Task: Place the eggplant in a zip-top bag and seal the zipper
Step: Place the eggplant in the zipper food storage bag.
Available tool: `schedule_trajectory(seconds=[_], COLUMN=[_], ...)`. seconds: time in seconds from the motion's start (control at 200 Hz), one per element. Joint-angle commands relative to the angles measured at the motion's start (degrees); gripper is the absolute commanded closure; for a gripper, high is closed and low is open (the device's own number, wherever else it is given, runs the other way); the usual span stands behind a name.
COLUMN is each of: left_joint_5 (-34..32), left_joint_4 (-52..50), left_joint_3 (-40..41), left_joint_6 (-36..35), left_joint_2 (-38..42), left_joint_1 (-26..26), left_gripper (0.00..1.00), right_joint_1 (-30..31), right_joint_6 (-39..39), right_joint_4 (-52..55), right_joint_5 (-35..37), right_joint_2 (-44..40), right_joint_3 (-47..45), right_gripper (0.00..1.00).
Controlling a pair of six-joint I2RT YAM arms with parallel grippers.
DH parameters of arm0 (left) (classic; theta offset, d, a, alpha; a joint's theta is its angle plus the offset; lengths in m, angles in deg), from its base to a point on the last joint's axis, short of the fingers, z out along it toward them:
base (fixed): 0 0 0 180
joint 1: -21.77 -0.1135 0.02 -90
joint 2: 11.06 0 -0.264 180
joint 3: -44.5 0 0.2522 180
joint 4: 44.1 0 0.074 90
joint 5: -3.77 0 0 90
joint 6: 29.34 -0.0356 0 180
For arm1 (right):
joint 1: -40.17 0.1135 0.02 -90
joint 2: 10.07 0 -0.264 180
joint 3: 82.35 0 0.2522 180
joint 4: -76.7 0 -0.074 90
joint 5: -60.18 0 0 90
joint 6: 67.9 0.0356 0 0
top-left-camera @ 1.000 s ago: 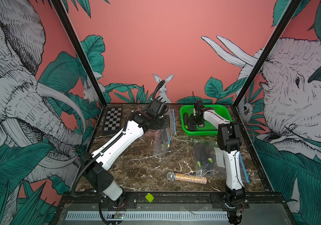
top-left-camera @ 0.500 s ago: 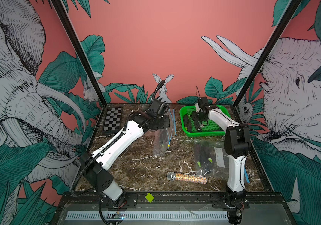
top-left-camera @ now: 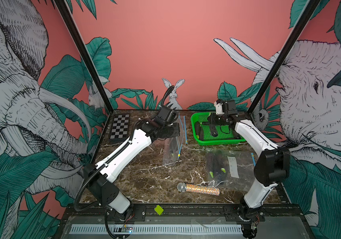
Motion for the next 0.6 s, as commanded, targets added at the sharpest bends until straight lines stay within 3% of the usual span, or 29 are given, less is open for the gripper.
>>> schedule_trajectory(seconds=[0.0,0.14,0.275,0.45,0.595], left_joint_5=[0.3,0.3,0.4,0.1,0.2], left_joint_4=[0.8,0.8,1.0,1.1,1.1], left_joint_3=[0.6,0.2,-0.1,-0.6,-0.6], left_joint_6=[0.8,1.2,1.5,1.9,2.2], left_joint_2=[2.5,2.1,1.8,1.7,1.9], left_joint_1=[-0.3,-0.3,-0.3,-0.3,-0.3], left_gripper=[1.0,1.0,1.0,1.0,1.0], right_joint_1=[-0.1,0.8,5.9,17.0,22.6], right_joint_6=[3.9,14.0,19.9,18.1,15.8], right_joint_4=[-10.6,-24.4,-36.5,-48.3,-54.2], right_joint_5=[-6.6,-12.3,-9.3,0.7,4.5], right_joint_2=[-6.8,-15.5,-20.8,-21.2,-17.1], right_joint_3=[-3.6,-9.5,-14.7,-17.3,-16.9], right_gripper=[0.83,0.83,0.83,0.84,0.84])
